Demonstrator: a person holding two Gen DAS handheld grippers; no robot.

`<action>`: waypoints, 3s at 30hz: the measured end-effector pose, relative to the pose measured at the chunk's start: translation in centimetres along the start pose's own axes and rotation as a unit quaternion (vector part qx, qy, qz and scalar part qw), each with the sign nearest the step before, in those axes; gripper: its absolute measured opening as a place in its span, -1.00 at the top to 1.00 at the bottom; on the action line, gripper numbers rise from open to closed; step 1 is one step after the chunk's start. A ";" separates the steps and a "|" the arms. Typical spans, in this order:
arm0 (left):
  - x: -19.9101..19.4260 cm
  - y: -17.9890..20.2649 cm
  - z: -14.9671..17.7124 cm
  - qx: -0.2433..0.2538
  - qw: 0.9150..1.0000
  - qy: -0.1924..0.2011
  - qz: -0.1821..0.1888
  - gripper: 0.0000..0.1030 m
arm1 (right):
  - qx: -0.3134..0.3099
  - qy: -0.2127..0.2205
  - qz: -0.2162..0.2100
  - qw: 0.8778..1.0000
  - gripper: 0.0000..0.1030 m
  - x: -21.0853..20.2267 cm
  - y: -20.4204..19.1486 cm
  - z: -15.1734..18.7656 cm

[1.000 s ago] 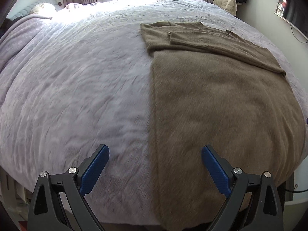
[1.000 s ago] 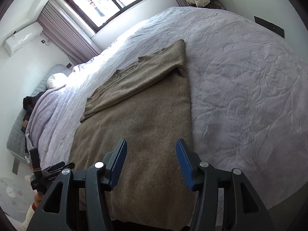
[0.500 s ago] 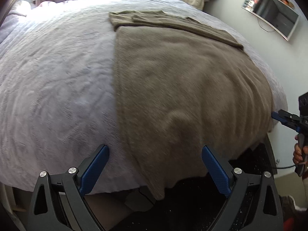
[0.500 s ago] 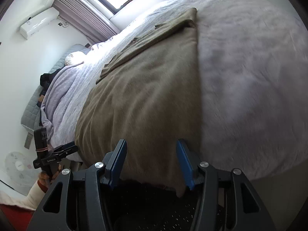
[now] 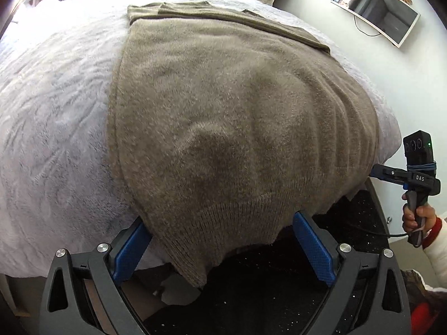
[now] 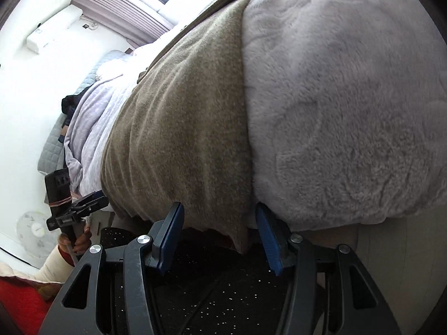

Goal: Fold small clothes

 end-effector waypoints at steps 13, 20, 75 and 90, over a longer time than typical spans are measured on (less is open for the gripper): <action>-0.1 2.1 -0.2 -0.009 0.998 0.014 0.068 -0.89 | -0.039 -0.027 -0.070 0.996 -0.16 3.2 -5.4 -0.9; -0.3 0.0 -0.3 -0.037 0.997 0.014 0.065 -0.89 | -0.030 -0.036 -0.078 0.996 -0.17 4.5 -4.7 -0.4; 11.8 -11.0 -39.5 -0.087 0.993 0.076 0.020 0.72 | 0.153 0.031 -0.143 0.977 0.76 14.2 -0.4 -39.0; 6.1 -10.3 -38.0 -0.057 0.991 0.119 -0.026 -0.40 | 0.078 0.077 -0.092 0.990 -0.02 7.3 -3.3 -36.7</action>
Point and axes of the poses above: each gripper's, at about its wrist camera, not at the fingertips, and x roughly the way its jaws point, y to its right, z to its underside, the point moved 5 cm from there along x, roughly the way its jaws point, and after that the axes turned 5 degrees about z, right-handed, at the moved point
